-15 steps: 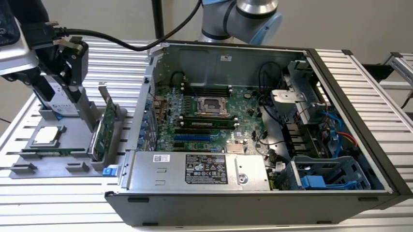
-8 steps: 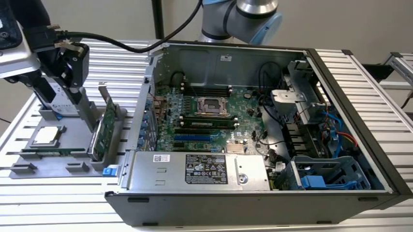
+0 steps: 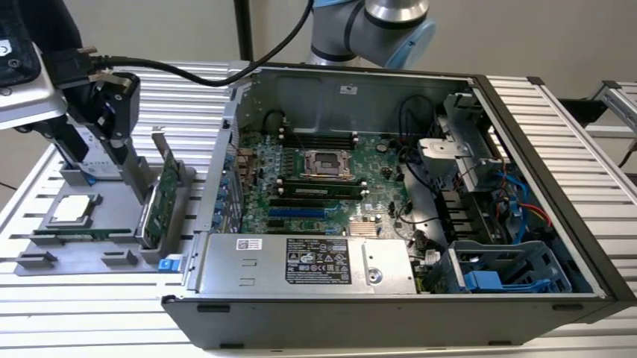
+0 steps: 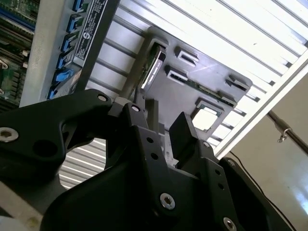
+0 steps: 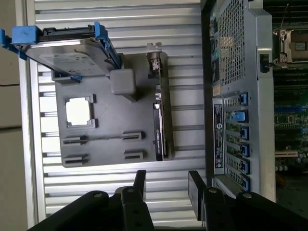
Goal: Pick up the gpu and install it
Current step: 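Pick up the gpu and move the gpu toward the slot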
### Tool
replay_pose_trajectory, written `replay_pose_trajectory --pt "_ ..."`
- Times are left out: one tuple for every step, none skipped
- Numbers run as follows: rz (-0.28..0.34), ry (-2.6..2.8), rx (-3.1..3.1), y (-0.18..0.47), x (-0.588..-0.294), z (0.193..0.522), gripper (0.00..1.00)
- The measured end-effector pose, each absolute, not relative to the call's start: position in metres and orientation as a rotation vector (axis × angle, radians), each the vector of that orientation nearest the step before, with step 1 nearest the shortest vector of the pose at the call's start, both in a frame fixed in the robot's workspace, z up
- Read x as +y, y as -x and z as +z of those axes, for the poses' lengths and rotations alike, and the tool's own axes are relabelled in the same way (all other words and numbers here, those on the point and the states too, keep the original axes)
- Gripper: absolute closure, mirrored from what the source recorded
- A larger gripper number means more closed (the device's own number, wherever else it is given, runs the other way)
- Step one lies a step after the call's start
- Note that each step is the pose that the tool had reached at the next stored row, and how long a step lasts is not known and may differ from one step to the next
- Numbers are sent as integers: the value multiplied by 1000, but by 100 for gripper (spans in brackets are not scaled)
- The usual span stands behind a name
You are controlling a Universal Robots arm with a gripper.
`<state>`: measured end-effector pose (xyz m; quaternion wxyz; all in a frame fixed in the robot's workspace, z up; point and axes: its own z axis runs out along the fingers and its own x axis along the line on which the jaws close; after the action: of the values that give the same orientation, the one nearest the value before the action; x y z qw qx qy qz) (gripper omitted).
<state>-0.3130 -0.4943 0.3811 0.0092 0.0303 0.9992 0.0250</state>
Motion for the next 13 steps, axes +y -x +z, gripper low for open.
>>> replay_pose_trajectory --pt "78 -95 3121 313 -494 380 0" --pt "78 -95 3121 313 -494 379 0" --pt "78 -95 3121 313 -494 379 0" --pt "78 -95 3121 313 -494 378 0" --pt "78 -95 3121 313 -494 377 0" --pt "78 -95 3121 313 -494 376 0" --pt "78 -95 3121 313 -494 374 0" --pt "78 -95 3121 313 -493 373 0" --pt "78 -95 3121 313 -493 372 0" --pt "78 -95 3121 313 -493 371 0" --pt "78 -95 3121 313 -493 371 0" --pt "78 -95 3121 313 -493 370 0" --pt "78 -95 3120 313 -492 369 0"
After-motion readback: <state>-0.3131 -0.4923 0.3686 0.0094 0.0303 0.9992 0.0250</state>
